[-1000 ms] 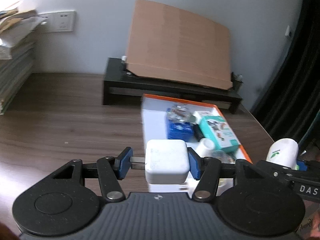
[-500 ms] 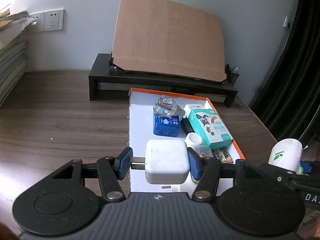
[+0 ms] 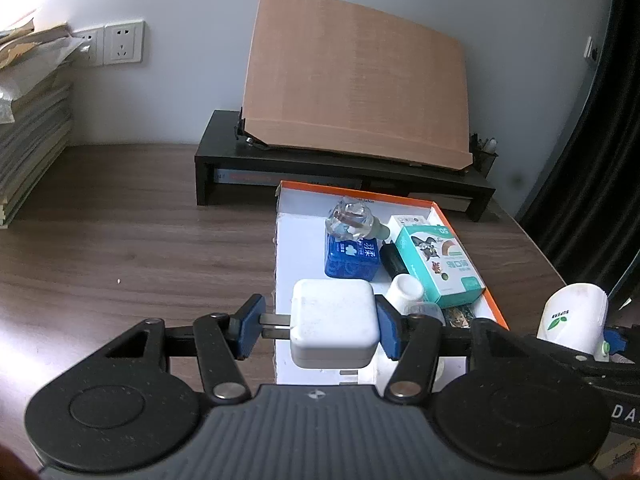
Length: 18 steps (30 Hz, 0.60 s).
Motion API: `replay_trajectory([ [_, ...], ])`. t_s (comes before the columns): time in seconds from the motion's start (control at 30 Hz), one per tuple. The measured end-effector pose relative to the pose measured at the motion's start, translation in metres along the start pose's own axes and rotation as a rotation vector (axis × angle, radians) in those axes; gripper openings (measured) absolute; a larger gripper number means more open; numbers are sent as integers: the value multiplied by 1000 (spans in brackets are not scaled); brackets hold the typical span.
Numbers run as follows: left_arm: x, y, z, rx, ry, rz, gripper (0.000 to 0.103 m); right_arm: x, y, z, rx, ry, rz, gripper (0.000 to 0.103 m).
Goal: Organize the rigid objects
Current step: 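Carry the cube charger and white diffuser over the white box with both tools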
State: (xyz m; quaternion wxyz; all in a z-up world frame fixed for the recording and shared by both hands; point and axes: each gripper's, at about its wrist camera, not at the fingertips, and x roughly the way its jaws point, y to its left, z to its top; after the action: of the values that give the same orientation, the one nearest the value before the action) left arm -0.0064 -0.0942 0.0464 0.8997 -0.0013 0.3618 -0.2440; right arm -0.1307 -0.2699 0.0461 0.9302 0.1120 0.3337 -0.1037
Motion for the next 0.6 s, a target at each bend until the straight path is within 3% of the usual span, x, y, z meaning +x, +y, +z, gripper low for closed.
replay_trajectory([
  [0.6, 17, -7, 18, 8, -22, 11, 58, 4, -2, 3, -2, 1, 3, 80],
])
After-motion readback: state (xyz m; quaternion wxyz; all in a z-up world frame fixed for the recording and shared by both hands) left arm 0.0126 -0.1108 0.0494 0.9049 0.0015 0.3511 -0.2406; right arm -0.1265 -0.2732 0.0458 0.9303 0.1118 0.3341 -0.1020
